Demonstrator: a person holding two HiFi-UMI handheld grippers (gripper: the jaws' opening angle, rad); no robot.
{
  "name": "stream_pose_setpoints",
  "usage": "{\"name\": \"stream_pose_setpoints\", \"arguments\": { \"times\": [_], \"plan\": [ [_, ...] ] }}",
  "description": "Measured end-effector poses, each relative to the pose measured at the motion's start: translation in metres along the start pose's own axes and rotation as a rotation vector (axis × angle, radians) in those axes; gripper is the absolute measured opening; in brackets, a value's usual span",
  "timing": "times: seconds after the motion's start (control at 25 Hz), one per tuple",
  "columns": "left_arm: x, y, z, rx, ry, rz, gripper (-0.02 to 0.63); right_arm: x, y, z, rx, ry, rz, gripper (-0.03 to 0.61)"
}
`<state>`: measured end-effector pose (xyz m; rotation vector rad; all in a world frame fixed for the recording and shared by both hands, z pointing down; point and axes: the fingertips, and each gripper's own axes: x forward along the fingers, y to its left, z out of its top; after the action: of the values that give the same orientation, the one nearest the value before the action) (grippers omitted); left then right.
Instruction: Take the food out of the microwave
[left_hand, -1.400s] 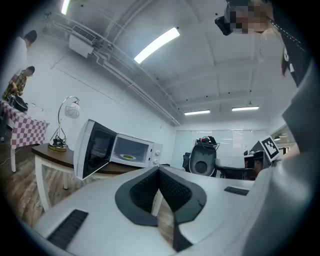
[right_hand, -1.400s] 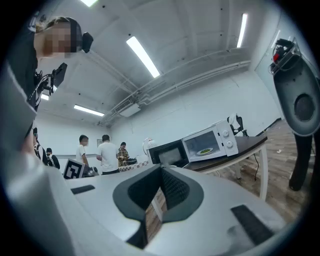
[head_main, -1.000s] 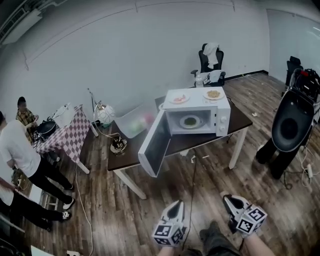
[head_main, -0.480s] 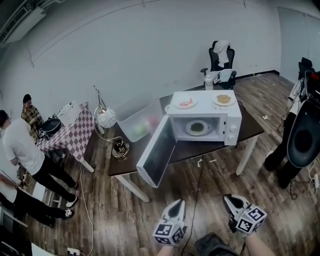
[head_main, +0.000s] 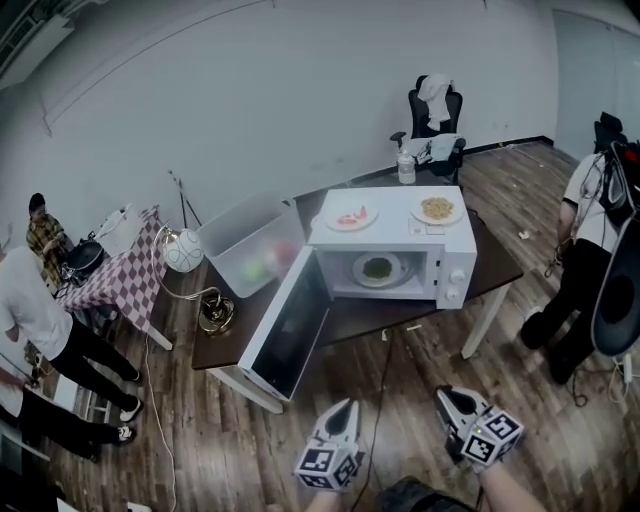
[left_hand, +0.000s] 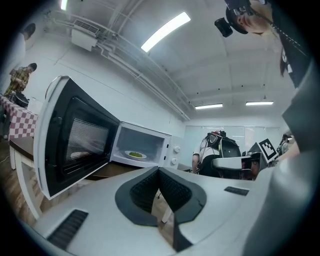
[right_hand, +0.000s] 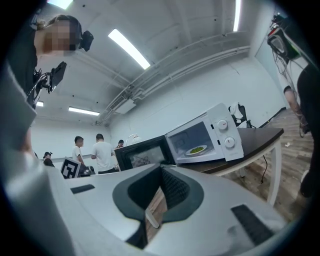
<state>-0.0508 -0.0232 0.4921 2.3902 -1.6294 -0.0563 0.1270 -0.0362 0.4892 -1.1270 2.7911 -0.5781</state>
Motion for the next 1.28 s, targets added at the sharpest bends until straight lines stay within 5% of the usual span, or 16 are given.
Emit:
{"name": "stream_pose_setpoints", "arguments": {
  "times": [0.52,1.28],
  "plan": [
    [0.077,0.013,0.006,-0.006,0.002,0.048,0.002,0.043,-0.07,0.017,0.02,0.042,0.02,0.002],
    [0.103,0.035,0.006,-0.018,-0.005,0.102,0.002,0.088,-0.088,0.018,0.05,0.071,0.064,0.002]
  ]
}}
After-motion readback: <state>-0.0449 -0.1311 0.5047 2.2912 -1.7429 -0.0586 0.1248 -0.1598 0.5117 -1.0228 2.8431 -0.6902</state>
